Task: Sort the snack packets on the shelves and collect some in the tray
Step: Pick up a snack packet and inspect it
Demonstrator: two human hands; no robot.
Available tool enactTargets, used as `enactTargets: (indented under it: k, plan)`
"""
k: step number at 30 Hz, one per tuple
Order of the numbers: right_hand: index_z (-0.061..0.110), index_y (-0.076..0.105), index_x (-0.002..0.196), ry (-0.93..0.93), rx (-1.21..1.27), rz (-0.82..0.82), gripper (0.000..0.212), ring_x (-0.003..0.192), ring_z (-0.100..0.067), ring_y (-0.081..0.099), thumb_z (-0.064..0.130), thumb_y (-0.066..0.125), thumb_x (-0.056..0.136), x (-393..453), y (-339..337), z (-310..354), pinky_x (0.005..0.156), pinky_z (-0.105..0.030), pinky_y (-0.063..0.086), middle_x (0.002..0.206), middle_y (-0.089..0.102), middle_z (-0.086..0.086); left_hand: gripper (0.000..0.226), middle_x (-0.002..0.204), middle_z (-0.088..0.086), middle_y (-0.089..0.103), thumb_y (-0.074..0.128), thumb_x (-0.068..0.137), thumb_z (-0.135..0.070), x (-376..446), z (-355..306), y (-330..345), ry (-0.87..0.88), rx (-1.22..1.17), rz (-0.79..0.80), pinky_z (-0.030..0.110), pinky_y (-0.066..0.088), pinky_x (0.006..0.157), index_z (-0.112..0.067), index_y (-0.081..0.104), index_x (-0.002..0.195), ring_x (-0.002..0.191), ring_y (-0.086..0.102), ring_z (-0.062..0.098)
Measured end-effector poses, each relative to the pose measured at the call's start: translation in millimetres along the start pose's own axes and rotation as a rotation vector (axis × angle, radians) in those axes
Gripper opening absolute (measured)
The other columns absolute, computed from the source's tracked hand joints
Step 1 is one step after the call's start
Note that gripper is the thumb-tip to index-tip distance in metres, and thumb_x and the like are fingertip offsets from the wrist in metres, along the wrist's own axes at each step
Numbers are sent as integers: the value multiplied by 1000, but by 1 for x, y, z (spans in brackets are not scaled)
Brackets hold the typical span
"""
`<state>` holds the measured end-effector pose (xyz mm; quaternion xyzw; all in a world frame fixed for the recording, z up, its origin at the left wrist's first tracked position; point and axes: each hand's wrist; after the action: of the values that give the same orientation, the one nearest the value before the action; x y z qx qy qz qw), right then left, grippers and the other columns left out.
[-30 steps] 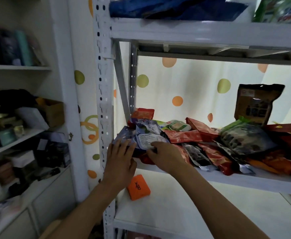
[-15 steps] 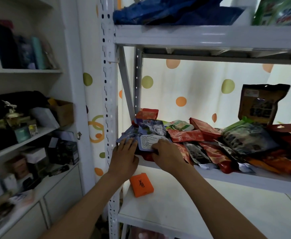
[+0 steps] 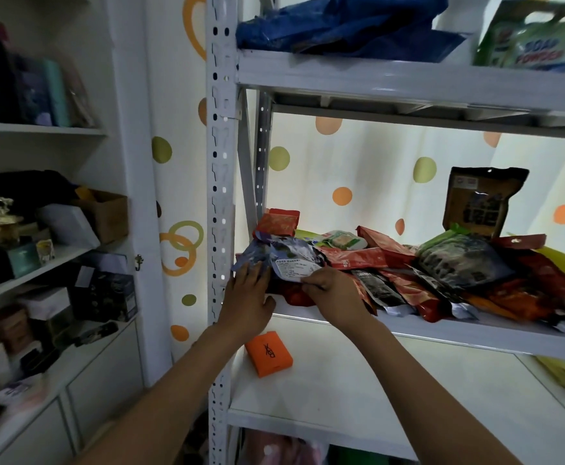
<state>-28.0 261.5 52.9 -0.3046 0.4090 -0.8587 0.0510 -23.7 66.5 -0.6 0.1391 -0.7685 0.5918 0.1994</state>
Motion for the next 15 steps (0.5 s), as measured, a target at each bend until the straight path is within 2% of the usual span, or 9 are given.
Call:
enactTargets:
  k: [2,4,7,9,11,12,15]
  plan:
    - [11,73,114,26,9,-21,24,107,-23,61,12,63,92,-3,-2,4,83,-21,41,116,69,-8,69,158,5,27,34,86,-37,-1,0,0,15,8,-50,51,21,118,-21,25,153,147,15,28]
    - [11,73,114,33,5,-49,24,107,-22,61,11,62,93,-8,-2,10,80,-19,39,117,70,-6,63,154,5,34,31,87,-35,-5,-2,-2,63,-50,-173,51,20,118,-21,37,148,145,23,28]
    - [11,75,112,32,66,-127,24,102,-17,64,8,60,93,-19,-3,21,77,-15,43,114,72,-4,45,139,0,49,32,91,-30,-18,-11,-7,73,-374,-349,39,34,112,-17,58,126,134,39,21]
    - [10,75,110,46,99,-189,23,95,-14,64,4,60,93,-29,-1,30,75,-5,41,110,73,-5,29,118,-2,55,39,91,-22,-33,-20,-12,23,-631,-390,25,43,96,-14,62,107,114,49,15]
    - [8,74,111,84,134,-228,23,95,-12,63,4,61,93,-40,2,40,75,0,39,109,73,-4,18,107,-2,57,44,94,-16,-47,-25,-12,-71,-868,-349,17,42,86,-14,61,98,102,53,14]
    - [8,74,112,103,159,-242,23,96,-10,62,4,61,93,-46,2,45,77,1,39,110,73,-3,16,107,-2,58,45,96,-15,-53,-28,-13,-156,-989,-294,16,42,87,-16,61,99,102,54,15]
    - [10,74,112,162,214,-293,23,98,-6,63,8,61,94,-63,8,61,81,1,41,108,72,3,16,111,5,60,46,100,-20,-59,-28,-12,-459,-1443,-48,31,49,88,-15,60,106,107,56,24]
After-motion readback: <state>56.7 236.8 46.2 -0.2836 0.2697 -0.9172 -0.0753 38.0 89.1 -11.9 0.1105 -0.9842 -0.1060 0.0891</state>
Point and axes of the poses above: each hand's wrist, its own x-axis towards the middle knuckle, its own y-axis out of the palm, z = x × y
